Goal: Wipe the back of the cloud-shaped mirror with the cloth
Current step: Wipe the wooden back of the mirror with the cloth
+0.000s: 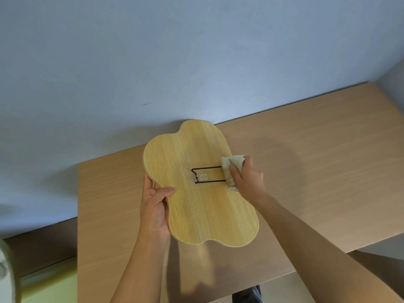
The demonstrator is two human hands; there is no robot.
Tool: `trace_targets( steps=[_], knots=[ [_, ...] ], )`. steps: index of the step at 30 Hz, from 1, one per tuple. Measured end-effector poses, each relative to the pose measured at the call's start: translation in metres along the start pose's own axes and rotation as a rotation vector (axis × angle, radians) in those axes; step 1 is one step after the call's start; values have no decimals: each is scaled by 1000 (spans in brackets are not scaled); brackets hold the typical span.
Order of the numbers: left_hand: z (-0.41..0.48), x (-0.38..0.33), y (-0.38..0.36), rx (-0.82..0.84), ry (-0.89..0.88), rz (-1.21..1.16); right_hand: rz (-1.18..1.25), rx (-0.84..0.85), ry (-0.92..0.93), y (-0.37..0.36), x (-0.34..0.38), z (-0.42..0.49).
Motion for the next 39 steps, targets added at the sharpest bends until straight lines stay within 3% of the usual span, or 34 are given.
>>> trace_targets(
  steps=[5, 8, 11, 13, 16, 21, 30, 33, 36, 39],
  knots=[
    [1, 0, 0, 2, -14, 5, -151, -105, -69, 26, -35, 11],
    [1, 1, 1, -5, -12, 21, 108, -159, 7, 35, -3, 1],
    [1, 0, 0, 6, -18, 26, 400, -25, 122, 23, 50, -17],
    [0, -1, -2, 15, -22, 28, 434, 79, 227, 6, 76, -26],
    [0, -2, -3, 32, -27, 38, 315, 124, 276, -10, 83, -26],
    [1, -2, -4, 17, -27, 40, 160, 43, 92, -10, 26, -5],
    [0, -4, -10, 14, -23, 10, -253, -81, 3, 18, -20, 15],
    [-1, -4, -11, 17, -15, -1, -17, -159, 42, 30, 6, 10],
    [-1, -5, -12, 16, -13, 3, 289, -23, 110, 21, 49, -6],
    [-2, -5, -14, 25, -21, 18, 269, 67, 226, -1, 73, -22]
  ],
)
Point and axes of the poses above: each hand's wrist, its own z-axis towards the middle knuckle, its own y-axis out of the back of the hand, x = y × z, the point moved 4 cm from there along z, towards the middle knuckle, and after that the axes turned 2 degrees about z, right-handed, at the moved point
